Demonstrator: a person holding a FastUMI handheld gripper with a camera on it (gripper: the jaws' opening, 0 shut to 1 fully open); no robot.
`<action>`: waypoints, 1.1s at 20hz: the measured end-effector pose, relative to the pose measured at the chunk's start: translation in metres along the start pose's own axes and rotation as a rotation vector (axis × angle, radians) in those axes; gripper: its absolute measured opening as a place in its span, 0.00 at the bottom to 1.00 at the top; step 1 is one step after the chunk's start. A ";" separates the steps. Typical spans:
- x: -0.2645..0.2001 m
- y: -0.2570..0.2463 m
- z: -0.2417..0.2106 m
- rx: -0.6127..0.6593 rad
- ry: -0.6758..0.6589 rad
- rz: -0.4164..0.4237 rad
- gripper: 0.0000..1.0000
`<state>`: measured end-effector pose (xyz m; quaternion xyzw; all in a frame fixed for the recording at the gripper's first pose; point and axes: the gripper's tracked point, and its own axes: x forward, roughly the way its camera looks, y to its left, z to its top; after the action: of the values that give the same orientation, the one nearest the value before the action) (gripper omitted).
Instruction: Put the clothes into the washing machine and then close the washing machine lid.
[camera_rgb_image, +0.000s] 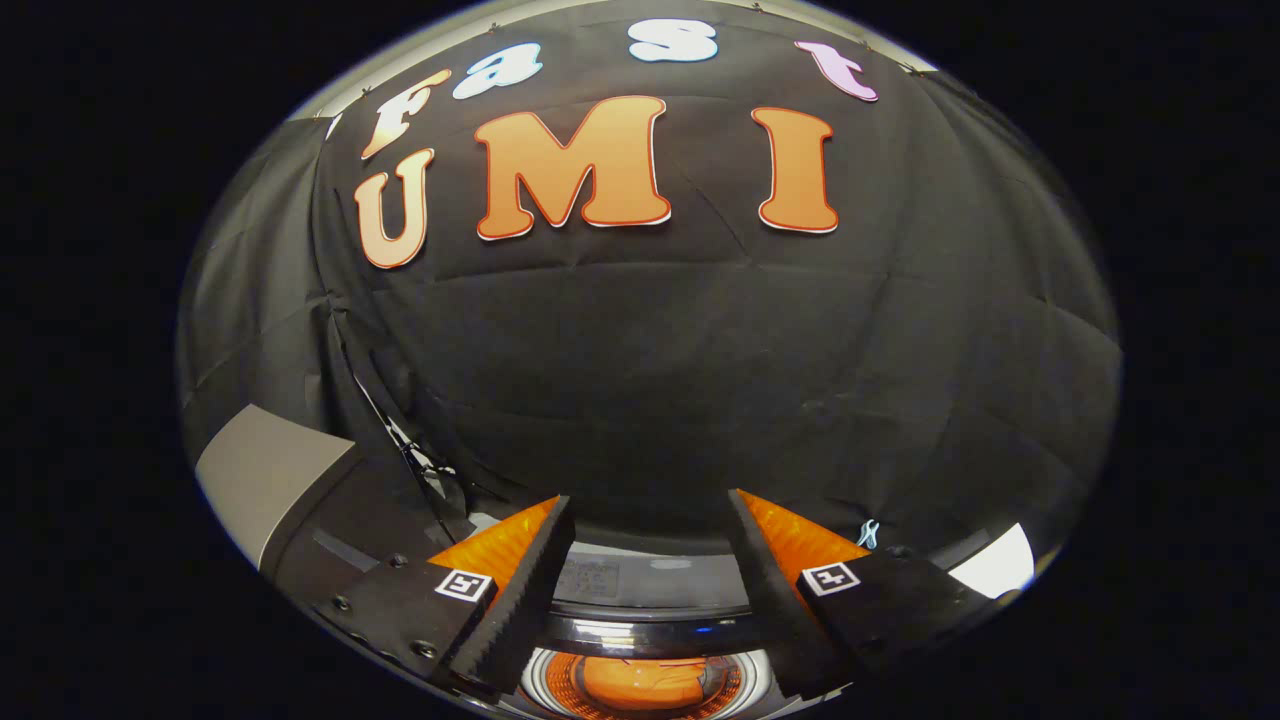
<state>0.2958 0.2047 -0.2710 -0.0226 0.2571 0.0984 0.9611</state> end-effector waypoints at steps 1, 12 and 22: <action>-0.005 0.000 -0.005 0.002 0.007 -0.002 0.97; -0.047 0.004 -0.085 0.026 0.120 0.007 0.97; -0.064 0.015 -0.091 0.008 0.120 0.024 0.97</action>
<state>0.1939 0.1994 -0.3184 -0.0213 0.3150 0.1074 0.9427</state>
